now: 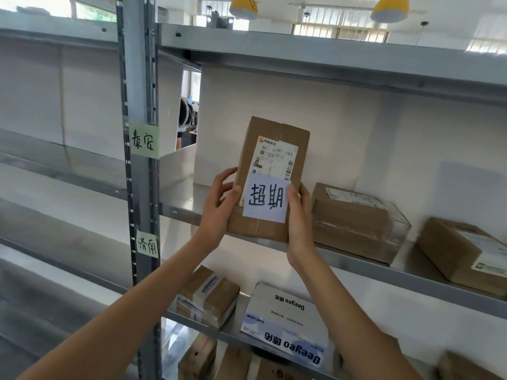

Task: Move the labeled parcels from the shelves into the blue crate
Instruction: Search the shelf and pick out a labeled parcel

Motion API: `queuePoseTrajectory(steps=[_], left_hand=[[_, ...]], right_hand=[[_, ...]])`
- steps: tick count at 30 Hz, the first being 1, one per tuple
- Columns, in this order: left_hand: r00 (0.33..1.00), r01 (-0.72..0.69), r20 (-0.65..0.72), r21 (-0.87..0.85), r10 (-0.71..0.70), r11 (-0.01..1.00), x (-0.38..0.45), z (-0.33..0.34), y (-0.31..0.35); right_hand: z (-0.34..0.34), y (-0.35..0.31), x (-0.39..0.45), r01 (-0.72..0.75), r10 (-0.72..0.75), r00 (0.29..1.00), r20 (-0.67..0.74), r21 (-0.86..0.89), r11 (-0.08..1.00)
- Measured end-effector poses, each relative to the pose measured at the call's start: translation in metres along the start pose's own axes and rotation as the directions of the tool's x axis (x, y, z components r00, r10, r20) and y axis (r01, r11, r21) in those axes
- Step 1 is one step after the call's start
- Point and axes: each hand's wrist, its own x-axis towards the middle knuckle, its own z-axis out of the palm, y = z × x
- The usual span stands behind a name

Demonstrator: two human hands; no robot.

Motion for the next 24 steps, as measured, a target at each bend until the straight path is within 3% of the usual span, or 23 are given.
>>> queuePoseTrajectory(steps=[10, 16, 24], left_hand=[[0.997, -0.032, 0.074, -0.047, 0.035, 0.998, -0.006, 0.034, 0.006], [0.977, 0.135, 0.185, -0.154, -0.106, 0.979, -0.013, 0.081, 0.009], [0.938, 0.241, 0.313, -0.274, -0.151, 0.931, -0.038, 0.15, -0.007]], right_hand=[[-0.027, -0.02, -0.013, 0.063, -0.061, 0.99, -0.125, 0.014, 0.998], [-0.067, -0.03, -0.028, 0.144, -0.151, 0.95, -0.272, -0.046, 0.989], [-0.128, -0.033, -0.061, 0.174, -0.187, 0.865, -0.466, -0.071, 0.982]])
